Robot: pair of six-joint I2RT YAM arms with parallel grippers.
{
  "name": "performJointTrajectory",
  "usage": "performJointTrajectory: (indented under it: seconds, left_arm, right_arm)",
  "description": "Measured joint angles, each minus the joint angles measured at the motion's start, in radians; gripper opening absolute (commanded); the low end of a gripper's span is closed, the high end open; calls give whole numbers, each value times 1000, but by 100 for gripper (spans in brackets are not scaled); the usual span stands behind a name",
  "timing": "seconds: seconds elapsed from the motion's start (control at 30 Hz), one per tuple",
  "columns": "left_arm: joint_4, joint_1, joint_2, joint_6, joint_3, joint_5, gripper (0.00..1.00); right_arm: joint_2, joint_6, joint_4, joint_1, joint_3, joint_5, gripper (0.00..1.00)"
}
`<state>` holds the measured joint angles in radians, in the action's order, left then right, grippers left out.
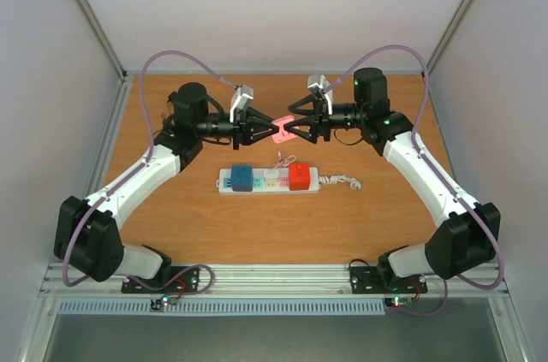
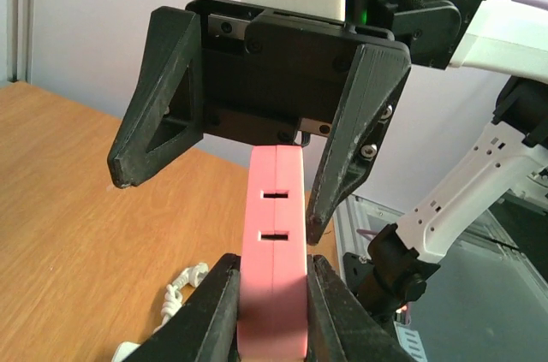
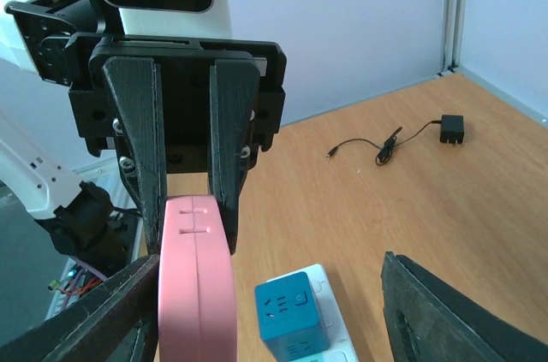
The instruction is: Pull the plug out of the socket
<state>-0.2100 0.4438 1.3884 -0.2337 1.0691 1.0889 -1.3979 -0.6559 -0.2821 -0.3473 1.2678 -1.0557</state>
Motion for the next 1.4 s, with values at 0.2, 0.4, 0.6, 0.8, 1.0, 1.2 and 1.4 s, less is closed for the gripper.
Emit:
performJointTrajectory:
  seconds: [0.2, 0.4, 0.6, 0.8, 1.0, 1.2, 1.4]
  left_arm:
    - [49, -1, 0, 53, 0, 3, 1]
    - [50, -6, 0, 47, 0, 5, 1]
    - [16, -36, 0, -17, 0, 14, 1]
    - [3, -44, 0, -34, 0, 39, 1]
    - [-5, -44, 0, -50, 0, 75, 1]
    - [2, -46, 0, -39, 0, 81, 1]
    - [85, -39, -5, 61, 12, 58, 1]
  right_arm:
    - [-13, -15, -18, 0, 3, -4, 69]
    - [-15, -47, -48, 0, 5, -14, 82]
    - [-14, -103, -103, -2, 5, -27, 87]
    - [-14, -170, -166, -29, 5, -18, 86]
    - [-15, -170, -171, -40, 5, 5, 65]
    - [-29, -155, -159, -41, 11, 4, 49]
    - [-51, -114, -154, -45, 24, -15, 43]
